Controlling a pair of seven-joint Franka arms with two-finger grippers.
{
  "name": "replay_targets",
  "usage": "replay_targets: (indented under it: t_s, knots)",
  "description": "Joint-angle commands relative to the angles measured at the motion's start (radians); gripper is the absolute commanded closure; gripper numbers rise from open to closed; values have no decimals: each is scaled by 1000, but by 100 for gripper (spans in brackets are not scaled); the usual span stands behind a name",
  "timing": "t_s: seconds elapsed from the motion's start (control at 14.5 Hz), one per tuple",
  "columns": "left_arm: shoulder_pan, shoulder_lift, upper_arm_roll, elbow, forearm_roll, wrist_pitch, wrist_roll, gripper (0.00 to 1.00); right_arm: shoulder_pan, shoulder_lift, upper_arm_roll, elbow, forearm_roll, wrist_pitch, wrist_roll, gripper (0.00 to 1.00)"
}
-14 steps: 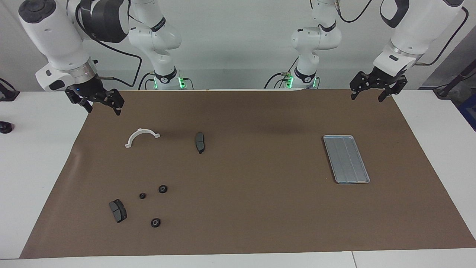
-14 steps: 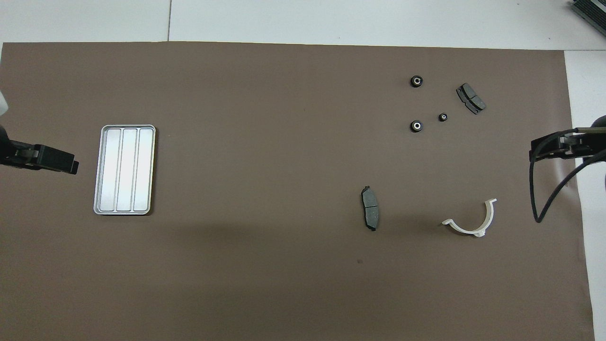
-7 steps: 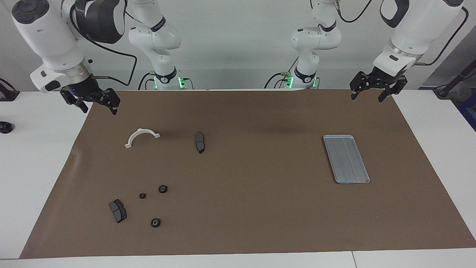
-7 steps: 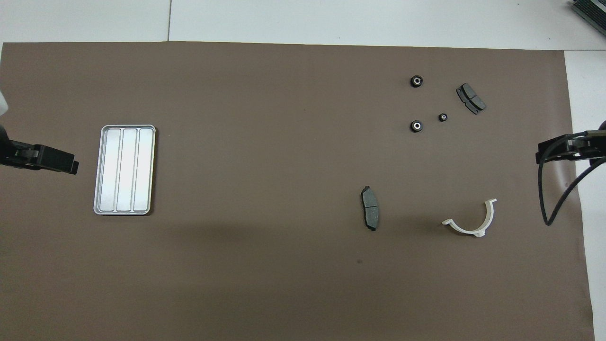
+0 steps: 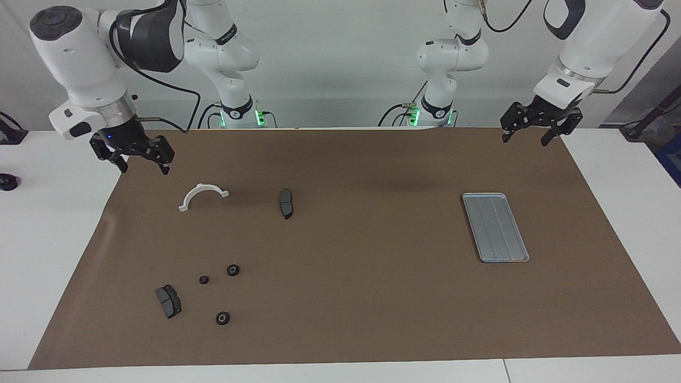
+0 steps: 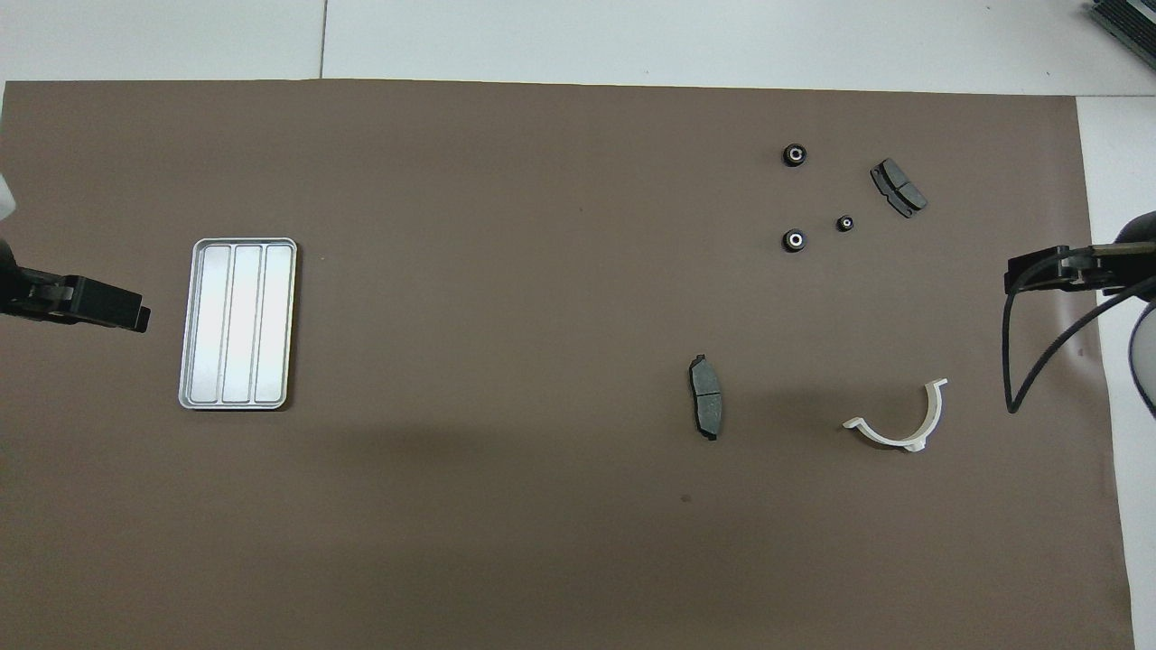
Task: Pick bearing gear from pile to tray
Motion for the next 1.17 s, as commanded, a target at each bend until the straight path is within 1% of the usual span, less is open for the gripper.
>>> replay_targets:
  t_s: [0.0,0.21,0.28,0.48,0.69,0.83,0.9,1.04,1.1]
  knots:
    - [8,-16,1,-8,-7,-13,14,0,2,44,2,-31,3,96,3,0]
    - [8,-16,1,-8,-7,-13,14,0,13,132,4,-25,3,201,4,0]
    - [6,-16,1,-8,-7,-13,14,0,34,169,4,-22,3,245,7,0]
    - [8,-16,1,-8,-7,-13,14,0,56,270,4,-22,3,409,15,0]
    - [8,-16,1,-8,-7,-13,14,0,57,353,4,-11,1,555,15,0]
    - [8,-16,1,-8,-7,-13,14,0,54,403,4,4,-6,627,15,0]
    - [8,-16,1,-8,-7,-13,14,0,56,445,4,27,-2,664,15,6]
    - [8,-16,1,-8,-7,-13,14,0,75,528,4,82,0,686,45,11]
    - [8,-16,1,-8,-7,-13,14,0,86,557,4,99,-5,696,76,15]
